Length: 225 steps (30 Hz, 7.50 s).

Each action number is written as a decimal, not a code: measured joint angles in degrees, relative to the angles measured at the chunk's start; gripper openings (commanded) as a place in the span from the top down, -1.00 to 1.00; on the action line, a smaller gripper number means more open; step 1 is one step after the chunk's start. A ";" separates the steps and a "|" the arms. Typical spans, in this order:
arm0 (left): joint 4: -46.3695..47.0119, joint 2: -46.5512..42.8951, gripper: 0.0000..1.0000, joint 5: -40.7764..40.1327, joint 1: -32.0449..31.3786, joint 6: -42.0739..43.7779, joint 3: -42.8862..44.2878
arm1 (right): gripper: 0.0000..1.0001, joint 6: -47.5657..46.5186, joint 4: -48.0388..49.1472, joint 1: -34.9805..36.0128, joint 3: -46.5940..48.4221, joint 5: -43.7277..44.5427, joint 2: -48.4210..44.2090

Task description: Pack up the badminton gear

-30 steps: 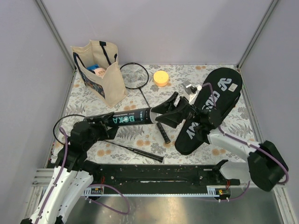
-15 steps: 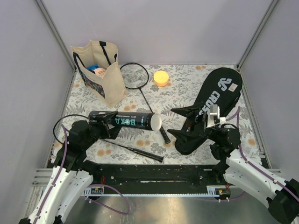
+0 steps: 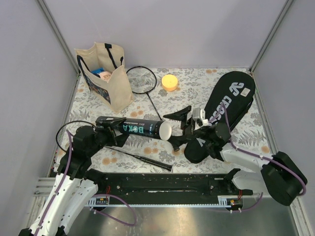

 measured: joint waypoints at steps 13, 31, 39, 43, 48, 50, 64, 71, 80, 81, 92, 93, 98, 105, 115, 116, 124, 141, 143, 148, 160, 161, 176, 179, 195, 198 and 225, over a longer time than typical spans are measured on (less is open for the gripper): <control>2.86 2.49 0.42 0.72 0.04 -0.37 -0.76 | -0.95 -6.34 4.35 10.01 11.82 -1.18 13.29; 5.11 2.10 -0.39 0.68 0.13 -4.39 -1.68 | -0.06 -5.14 4.70 11.61 16.17 1.38 16.37; 2.47 0.02 -0.96 0.83 -0.11 -1.86 -1.68 | 0.09 -2.19 4.52 12.20 16.28 11.43 16.74; 1.81 -0.52 -0.98 1.18 -0.15 -1.03 -1.68 | 0.17 -1.40 3.89 11.78 16.28 18.18 18.21; 1.79 -0.87 -0.98 1.16 -0.15 -0.83 -1.68 | 0.27 -1.03 2.97 9.81 16.15 22.99 19.10; 1.79 -1.01 -0.98 1.07 -0.15 -0.46 -1.68 | 0.28 -0.33 2.97 8.33 15.91 24.15 19.02; -0.09 7.54 -0.98 -12.07 -0.15 38.42 9.38 | 0.25 5.38 -23.69 -3.32 20.37 31.69 0.87; 1.27 11.89 -0.98 -14.32 -0.15 64.43 12.57 | 0.23 4.96 -59.95 -12.63 37.73 32.28 -2.89; 5.40 10.14 -0.98 -14.05 -0.15 82.86 8.33 | 0.24 6.91 -82.66 -26.05 55.36 21.99 9.25; 5.77 9.64 -0.98 -14.03 -0.15 84.02 7.87 | 0.24 7.19 -84.41 -27.26 57.68 20.37 12.31; 6.88 8.02 -0.98 -12.87 -0.17 87.56 6.84 | 0.07 12.09 -97.24 -38.75 84.13 6.34 47.95; 6.88 8.15 -0.98 -12.70 -0.17 87.60 6.84 | 0.07 12.50 -98.68 -39.65 88.02 5.07 51.71; 6.84 8.70 -0.98 -11.54 -0.17 87.97 6.84 | 0.02 16.13 -102.84 -44.39 104.06 1.90 67.91; 5.99 10.51 -0.98 -11.87 -0.22 89.20 6.88 | -0.37 22.27 -105.00 -48.76 110.75 1.11 80.63; 5.09 11.13 -0.98 -16.35 -0.20 89.22 7.30 | -0.91 26.36 -101.53 -49.44 109.61 2.82 82.03; 5.09 11.13 -0.98 -16.87 -0.20 89.18 7.39 | -0.95 26.34 -101.39 -49.59 108.52 2.99 81.50; 2.73 9.86 -0.98 -21.66 0.15 87.76 8.28 | -0.90 23.12 -104.69 -50.45 98.95 3.78 70.82; -0.79 7.23 -0.98 -19.37 0.31 85.53 8.09 | -0.56 17.84 -94.82 -36.72 45.18 13.22 28.72; -1.09 6.67 -0.98 -19.41 0.28 85.42 7.96 | -0.51 16.63 -94.05 -31.06 41.66 15.37 27.08; -1.57 6.71 -0.98 -19.39 0.31 84.87 7.96 | -0.41 14.36 -91.86 -17.11 37.46 21.29 26.49; -3.08 6.34 -0.98 -19.69 0.31 82.60 7.80 | -0.19 10.91 -89.55 -2.91 44.17 32.65 37.77; -3.39 6.32 -0.97 -19.56 0.31 82.34 7.80 | -0.18 10.69 -89.68 -2.47 45.31 33.20 39.10; -4.68 8.52 -0.95 -18.01 0.31 77.31 6.16 | 0.13 9.64 -90.88 2.95 51.52 40.24 47.71; -4.76 8.79 -0.94 -17.31 0.31 76.59 5.84 | 0.26 9.73 -91.14 3.04 51.60 41.07 47.93; 1.40 19.47 -0.79 -9.79 0.31 73.22 5.84 | 1.00 11.32 -90.16 3.06 48.98 41.05 42.42; 4.02 21.03 -0.75 -8.70 0.31 72.22 5.84 | 1.00 11.26 -89.92 3.06 48.61 41.16 40.19; 30.91 63.71 -0.45 -5.09 -5.22 58.93 15.98 | 1.00 14.27 -87.23 6.54 40.70 42.56 29.42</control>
